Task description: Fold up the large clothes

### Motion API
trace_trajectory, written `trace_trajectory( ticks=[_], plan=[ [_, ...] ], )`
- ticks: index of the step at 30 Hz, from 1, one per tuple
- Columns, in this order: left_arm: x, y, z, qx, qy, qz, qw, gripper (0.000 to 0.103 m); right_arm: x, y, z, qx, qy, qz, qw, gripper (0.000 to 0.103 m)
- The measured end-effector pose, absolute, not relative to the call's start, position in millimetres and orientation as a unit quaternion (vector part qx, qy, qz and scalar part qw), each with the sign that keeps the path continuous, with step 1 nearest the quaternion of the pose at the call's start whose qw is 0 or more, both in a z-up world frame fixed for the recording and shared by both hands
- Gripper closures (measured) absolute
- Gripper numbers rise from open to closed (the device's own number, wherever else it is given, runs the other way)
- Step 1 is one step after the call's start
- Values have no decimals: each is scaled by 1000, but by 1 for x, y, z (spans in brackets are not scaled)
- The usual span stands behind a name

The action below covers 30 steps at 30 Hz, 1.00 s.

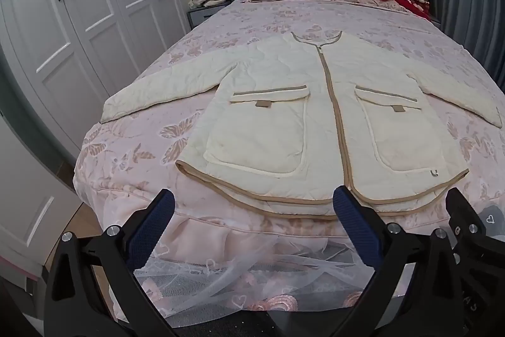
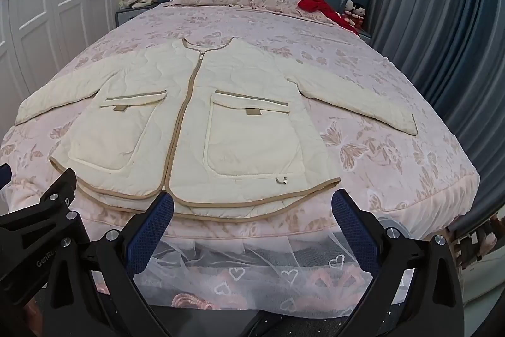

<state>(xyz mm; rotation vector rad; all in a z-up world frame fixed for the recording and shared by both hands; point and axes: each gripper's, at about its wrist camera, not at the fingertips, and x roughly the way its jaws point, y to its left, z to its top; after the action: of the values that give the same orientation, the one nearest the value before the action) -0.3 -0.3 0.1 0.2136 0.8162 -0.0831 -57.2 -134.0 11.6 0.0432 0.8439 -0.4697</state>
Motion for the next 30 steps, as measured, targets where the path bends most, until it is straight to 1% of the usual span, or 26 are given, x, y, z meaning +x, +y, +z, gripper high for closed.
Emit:
trace_trajectory(
  ticks=[30],
  plan=[
    [0,0,0,104,394,-40,912,5,-58,-134,14,23,403,-226,887,5]
  ],
)
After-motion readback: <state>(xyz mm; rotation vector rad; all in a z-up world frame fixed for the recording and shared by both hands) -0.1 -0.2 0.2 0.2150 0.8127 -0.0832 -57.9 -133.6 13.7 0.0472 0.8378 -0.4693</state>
